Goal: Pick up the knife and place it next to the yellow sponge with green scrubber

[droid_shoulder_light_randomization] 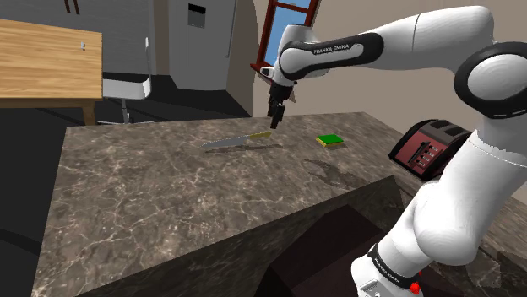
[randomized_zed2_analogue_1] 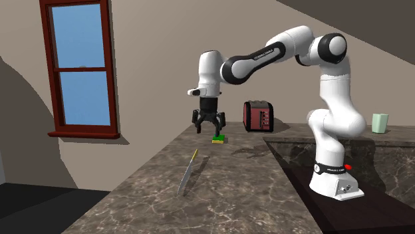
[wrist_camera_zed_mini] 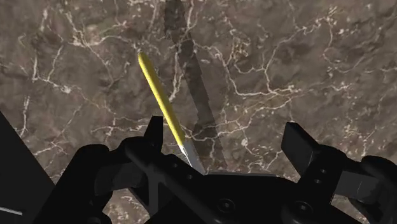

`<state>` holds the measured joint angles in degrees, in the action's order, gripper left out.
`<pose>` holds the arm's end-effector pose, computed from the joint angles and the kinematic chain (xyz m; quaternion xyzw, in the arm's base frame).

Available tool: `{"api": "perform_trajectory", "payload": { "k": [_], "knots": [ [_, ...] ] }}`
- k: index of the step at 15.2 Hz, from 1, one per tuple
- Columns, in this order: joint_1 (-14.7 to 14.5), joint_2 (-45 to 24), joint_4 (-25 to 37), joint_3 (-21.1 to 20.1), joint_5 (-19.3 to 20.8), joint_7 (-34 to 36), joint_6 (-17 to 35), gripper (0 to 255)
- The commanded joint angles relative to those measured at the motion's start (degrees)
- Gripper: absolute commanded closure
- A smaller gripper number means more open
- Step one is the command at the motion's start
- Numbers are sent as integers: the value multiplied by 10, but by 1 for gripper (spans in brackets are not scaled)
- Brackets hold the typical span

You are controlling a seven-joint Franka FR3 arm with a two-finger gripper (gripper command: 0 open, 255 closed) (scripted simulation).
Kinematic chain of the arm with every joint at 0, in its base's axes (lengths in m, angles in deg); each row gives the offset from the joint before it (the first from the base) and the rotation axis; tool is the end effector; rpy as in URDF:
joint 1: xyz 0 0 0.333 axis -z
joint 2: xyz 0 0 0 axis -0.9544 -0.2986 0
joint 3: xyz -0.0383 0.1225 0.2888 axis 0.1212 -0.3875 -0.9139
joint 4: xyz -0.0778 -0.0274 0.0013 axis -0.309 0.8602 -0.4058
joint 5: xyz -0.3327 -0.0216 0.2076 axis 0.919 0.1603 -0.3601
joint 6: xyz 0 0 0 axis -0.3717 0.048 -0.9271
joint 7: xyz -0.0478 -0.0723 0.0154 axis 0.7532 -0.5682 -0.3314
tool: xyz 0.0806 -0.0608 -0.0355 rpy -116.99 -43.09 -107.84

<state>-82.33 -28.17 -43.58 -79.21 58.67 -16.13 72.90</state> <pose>0.5776 0.0118 0.4463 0.8935 0.4487 0.0050 0.0156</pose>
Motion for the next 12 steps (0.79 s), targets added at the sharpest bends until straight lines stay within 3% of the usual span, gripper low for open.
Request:
{"api": "perform_trajectory", "payload": {
  "k": [1,9,12],
  "knots": [
    [-3,-41,31,-6,-7,-42,6,0],
    [-10,-194,158,-45,-15,-182,18,0],
    [-10,-202,153,-47,-15,-184,31,0]
  ]
}}
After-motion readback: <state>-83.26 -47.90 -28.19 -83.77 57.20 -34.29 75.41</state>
